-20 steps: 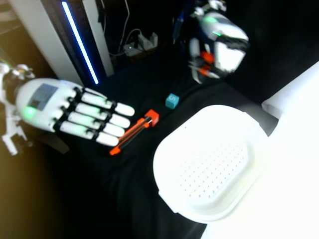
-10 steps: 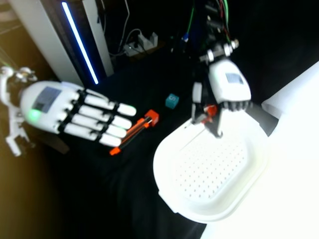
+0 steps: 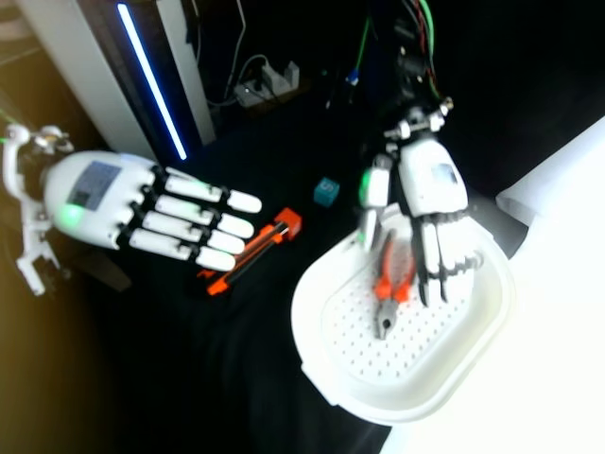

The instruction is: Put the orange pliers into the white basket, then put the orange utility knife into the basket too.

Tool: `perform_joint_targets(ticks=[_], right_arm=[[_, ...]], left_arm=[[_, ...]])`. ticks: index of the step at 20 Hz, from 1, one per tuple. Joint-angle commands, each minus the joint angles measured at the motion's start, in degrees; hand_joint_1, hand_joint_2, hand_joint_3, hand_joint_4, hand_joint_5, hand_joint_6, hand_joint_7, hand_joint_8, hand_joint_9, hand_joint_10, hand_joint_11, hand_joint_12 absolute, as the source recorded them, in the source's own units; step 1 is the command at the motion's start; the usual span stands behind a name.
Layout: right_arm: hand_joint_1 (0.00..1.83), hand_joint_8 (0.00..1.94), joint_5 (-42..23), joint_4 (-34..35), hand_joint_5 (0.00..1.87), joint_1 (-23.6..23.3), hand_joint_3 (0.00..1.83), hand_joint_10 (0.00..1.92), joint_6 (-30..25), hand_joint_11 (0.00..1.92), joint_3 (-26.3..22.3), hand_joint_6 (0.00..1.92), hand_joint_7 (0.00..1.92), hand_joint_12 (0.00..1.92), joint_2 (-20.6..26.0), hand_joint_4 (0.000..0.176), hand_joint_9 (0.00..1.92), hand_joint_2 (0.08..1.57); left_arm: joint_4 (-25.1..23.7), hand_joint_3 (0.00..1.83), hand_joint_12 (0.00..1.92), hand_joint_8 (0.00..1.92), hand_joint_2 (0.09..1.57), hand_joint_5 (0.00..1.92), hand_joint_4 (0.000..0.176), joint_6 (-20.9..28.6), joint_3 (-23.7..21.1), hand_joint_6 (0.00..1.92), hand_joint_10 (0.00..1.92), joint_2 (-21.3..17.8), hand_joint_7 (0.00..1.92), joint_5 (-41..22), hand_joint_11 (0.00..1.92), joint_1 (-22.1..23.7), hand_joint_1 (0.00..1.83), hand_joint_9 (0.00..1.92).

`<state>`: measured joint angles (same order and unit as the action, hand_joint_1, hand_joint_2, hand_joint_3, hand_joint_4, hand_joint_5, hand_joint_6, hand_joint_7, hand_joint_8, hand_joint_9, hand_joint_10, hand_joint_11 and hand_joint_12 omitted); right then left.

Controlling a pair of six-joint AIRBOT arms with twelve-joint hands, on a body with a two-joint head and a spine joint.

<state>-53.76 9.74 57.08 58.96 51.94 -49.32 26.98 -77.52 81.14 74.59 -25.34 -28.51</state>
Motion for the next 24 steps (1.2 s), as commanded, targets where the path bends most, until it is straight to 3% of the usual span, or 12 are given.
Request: perform_joint_targets(ticks=[1, 3, 5, 6, 8, 10, 15, 16, 17, 18, 20, 24], right_arm=[[0.51, 0.0, -3.9, -0.13, 0.0, -0.46, 0.01, 0.0, -0.09, 0.04, 0.81, 0.0, 0.0, 0.02, -1.0, 0.033, 0.0, 1.24], [0.52, 0.0, -1.62, -0.04, 0.0, -0.87, 0.0, 0.02, -0.1, 0.0, 1.96, 0.0, 0.0, 0.51, -2.32, 0.047, 0.06, 1.25], [0.56, 0.01, 1.11, 0.22, 0.01, -1.53, 0.0, 0.04, -0.1, 0.0, 3.11, 0.0, 0.08, 0.81, -3.69, 0.0, 0.14, 1.25], [0.59, 0.01, 2.47, 0.86, 0.02, -1.74, 0.0, 0.04, -0.1, 0.0, 3.91, 0.0, 0.1, 0.83, -4.63, 0.0, 0.15, 1.24], [0.66, 0.01, 4.17, 1.97, 0.09, -2.12, 0.0, 0.05, -0.1, 0.0, 5.4, 0.02, 0.17, 1.02, -6.57, 0.0, 0.21, 1.24], [0.6, 0.01, 6.6, 2.17, 0.12, -3.4, 0.01, 0.06, -0.1, 0.0, 7.1, 0.02, 0.2, 1.03, -8.59, 0.0, 0.24, 1.27], [0.68, 0.04, 11.83, 2.11, 0.4, -7.04, 0.0, 0.33, 0.55, 0.0, 11.2, 0.05, 0.51, 1.34, -13.4, 0.0, 0.38, 1.3], [0.81, 0.44, 12.61, 2.07, 0.47, -7.62, 0.0, 0.93, 0.77, 0.1, 11.9, 0.44, 0.6, 1.54, -14.13, 0.0, 0.39, 1.28], [1.03, 1.38, 12.69, 2.07, 0.52, -7.78, 0.01, 1.65, 0.82, 0.37, 12.18, 1.36, 0.67, 1.84, -14.3, 0.0, 0.53, 1.32], [0.96, 1.83, 12.64, 2.07, 0.54, -8.15, 0.02, 1.87, 0.83, 0.67, 12.22, 1.64, 0.75, 1.91, -14.16, 0.0, 0.71, 1.36], [1.27, 1.94, 11.03, 0.99, 0.99, -8.82, 0.0, 1.92, 0.83, 1.21, 11.32, 1.91, 1.12, 1.92, -13.0, 0.0, 1.18, 1.28], [1.37, 1.94, 4.6, -2.74, 0.99, -10.8, 0.0, 1.92, 0.83, 1.26, 7.38, 1.92, 1.21, 1.92, -8.43, 0.0, 1.34, 1.23]], left_arm=[[-2.83, 0.01, 0.0, 0.0, 1.31, 0.0, 0.119, 3.2, -2.05, 0.0, 0.0, -2.84, 0.0, -12.45, 0.0, -1.39, 0.11, 0.0], [-5.82, 0.02, 0.0, 0.0, 1.36, 0.04, 0.125, 7.79, -7.82, 0.01, 0.0, -8.15, 0.0, -21.85, 0.0, -5.99, 0.17, 0.0], [-8.19, 0.0, 1.43, 0.05, 1.41, 0.25, 0.051, 9.0, -14.2, 0.02, 0.42, -13.77, 0.26, -30.55, 0.08, -10.85, 0.41, 0.36], [-9.57, 0.0, 1.53, 0.05, 1.42, 0.31, 0.005, 8.99, -17.77, 0.02, 0.56, -16.71, 0.42, -34.91, 0.19, -14.09, 0.49, 0.47], [-9.96, 0.0, 1.55, 0.12, 1.43, 0.42, 0.0, 8.98, -23.03, 0.02, 0.93, -20.57, 0.78, -42.07, 0.46, -20.41, 0.76, 0.7], [-8.88, 0.0, 1.46, 0.17, 1.47, 0.5, 0.008, 8.99, -26.89, 0.03, 0.99, -22.18, 0.99, -49.62, 0.8, -26.23, 0.58, 0.98], [-6.41, 0.0, 1.39, 0.29, 1.47, 0.53, 0.0, 10.98, -28.84, 0.01, 1.01, -21.98, 0.97, -56.15, 0.84, -31.51, 0.76, 0.96], [-6.08, 0.0, 1.4, 0.29, 1.47, 0.52, 0.0, 11.43, -28.95, 0.0, 1.02, -21.94, 0.97, -56.9, 0.87, -32.1, 0.76, 0.97], [-5.82, 0.0, 1.45, 0.31, 1.47, 0.5, 0.0, 11.48, -29.07, 0.0, 1.07, -21.91, 0.96, -57.32, 0.87, -32.4, 0.73, 0.95], [-5.56, 0.0, 1.5, 0.32, 1.47, 0.49, 0.0, 11.48, -29.25, 0.0, 1.14, -21.88, 0.94, -57.99, 0.86, -32.85, 0.72, 0.93], [-5.15, 0.0, 1.55, 0.36, 1.47, 0.49, 0.0, 11.63, -29.39, 0.0, 1.19, -21.93, 0.9, -58.76, 0.82, -33.65, 0.7, 0.89], [-4.77, 0.0, 1.51, 0.35, 1.47, 0.48, 0.0, 11.83, -29.59, 0.0, 1.15, -21.95, 0.9, -59.57, 0.85, -34.3, 0.66, 0.9]])
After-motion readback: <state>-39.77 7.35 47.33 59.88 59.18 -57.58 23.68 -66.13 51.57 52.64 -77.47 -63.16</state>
